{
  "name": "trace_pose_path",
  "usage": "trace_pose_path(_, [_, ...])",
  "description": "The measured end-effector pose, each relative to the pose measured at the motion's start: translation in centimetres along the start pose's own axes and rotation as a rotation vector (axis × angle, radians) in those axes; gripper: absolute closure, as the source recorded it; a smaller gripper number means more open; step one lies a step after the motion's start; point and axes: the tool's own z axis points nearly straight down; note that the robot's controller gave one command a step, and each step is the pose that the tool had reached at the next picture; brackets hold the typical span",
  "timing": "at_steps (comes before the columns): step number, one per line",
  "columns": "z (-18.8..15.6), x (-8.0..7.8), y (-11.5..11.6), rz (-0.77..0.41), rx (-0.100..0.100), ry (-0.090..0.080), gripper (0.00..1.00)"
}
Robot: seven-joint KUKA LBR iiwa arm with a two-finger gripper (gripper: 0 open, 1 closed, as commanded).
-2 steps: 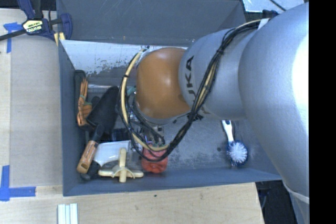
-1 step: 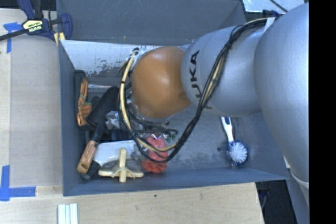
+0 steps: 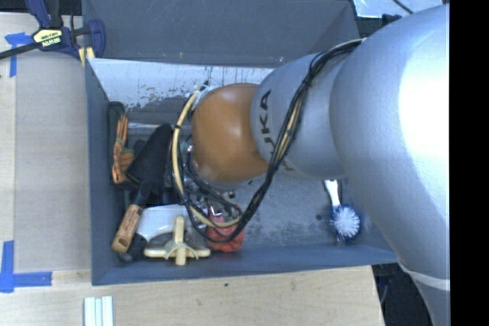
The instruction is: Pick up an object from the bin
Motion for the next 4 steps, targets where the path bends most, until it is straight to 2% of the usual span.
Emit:
trace_pose_path(1, [0.7, -1.3, 0.7, -0.643, 0.002, -0.029, 1.00])
trace_pose_path(2, [0.7, -1.4, 0.8, -0.683, 0.003, -0.029, 1.00])
trace_pose_path(4, [-7.0, -1.1, 0.7, -0.686, 0.001, -0.014, 1.00])
